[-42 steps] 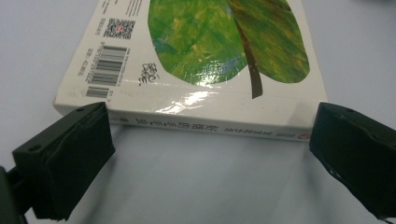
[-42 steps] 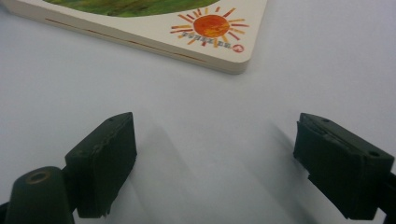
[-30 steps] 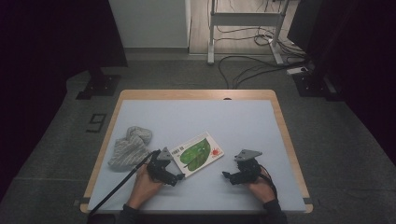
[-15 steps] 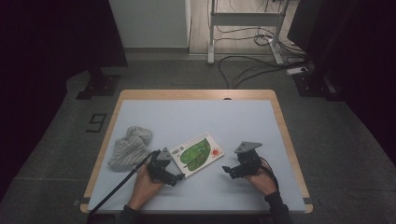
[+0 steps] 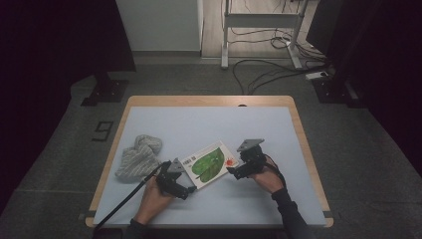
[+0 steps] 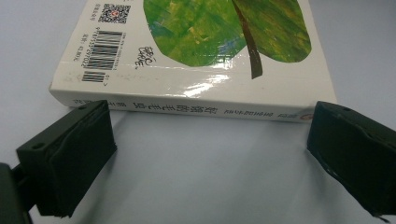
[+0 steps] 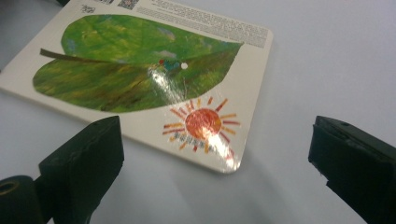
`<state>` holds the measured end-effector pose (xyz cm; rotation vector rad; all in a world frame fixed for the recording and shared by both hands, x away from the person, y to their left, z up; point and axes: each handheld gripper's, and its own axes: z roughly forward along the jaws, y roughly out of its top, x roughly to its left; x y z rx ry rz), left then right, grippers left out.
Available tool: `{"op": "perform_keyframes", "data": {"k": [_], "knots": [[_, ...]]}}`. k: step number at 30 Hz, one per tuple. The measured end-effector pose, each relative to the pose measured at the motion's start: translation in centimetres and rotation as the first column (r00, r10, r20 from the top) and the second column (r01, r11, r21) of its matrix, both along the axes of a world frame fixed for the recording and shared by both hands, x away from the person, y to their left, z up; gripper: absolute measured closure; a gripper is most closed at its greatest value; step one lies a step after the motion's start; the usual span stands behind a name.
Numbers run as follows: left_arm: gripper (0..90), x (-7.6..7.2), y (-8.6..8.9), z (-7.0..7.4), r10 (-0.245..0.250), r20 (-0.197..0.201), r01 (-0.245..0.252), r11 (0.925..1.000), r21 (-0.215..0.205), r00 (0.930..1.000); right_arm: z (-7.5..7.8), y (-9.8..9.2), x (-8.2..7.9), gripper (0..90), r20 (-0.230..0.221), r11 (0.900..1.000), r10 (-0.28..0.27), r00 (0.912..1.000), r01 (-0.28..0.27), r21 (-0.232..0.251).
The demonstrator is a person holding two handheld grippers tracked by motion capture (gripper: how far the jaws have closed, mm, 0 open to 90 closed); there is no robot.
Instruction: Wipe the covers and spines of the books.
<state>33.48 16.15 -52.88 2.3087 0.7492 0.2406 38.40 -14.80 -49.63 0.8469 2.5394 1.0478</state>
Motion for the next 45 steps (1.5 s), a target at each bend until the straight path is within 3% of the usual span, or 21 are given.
{"op": "perform_keyframes", "data": {"k": [10, 24, 28, 35, 39, 45], "knots": [[1.0, -0.3, 0.0, 0.0, -0.004, 0.015, 0.003, 0.9997, 0.026, 0.9999, -0.6, 1.4, 2.6, 3.0, -0.026, 1.000, 0.014, 0.9996, -0.014, 0.016], [0.0, -0.4, -0.4, -0.1, 0.011, 0.019, -0.012, 0.9994, 0.033, 0.9998, -2.4, 2.7, 5.0, 2.2, -0.102, 0.999, 0.027, 0.9944, -0.025, 0.020], [0.0, -0.3, -0.4, -0.1, 0.010, 0.019, -0.010, 0.9994, 0.033, 0.9998, -2.6, 3.3, 5.6, 2.3, -0.131, 0.998, 0.049, 0.9902, -0.044, 0.046], [0.0, -0.3, -0.4, -0.1, 0.010, 0.018, -0.010, 0.9994, 0.032, 0.9998, -2.8, 4.3, 6.0, 2.5, -0.159, 0.996, 0.060, 0.9855, -0.049, 0.071], [0.0, -0.3, -0.4, -0.1, 0.009, 0.017, -0.010, 0.9994, 0.032, 0.9998, -2.6, 4.4, 5.9, 4.2, -0.181, 0.996, 0.018, 0.9832, -0.002, 0.089], [0.0, -0.3, -0.4, -0.1, 0.010, 0.016, -0.010, 0.9995, 0.030, 0.9998, -1.8, 4.5, 5.9, 4.5, -0.169, 0.993, 0.010, 0.9856, 0.010, 0.122]]}}
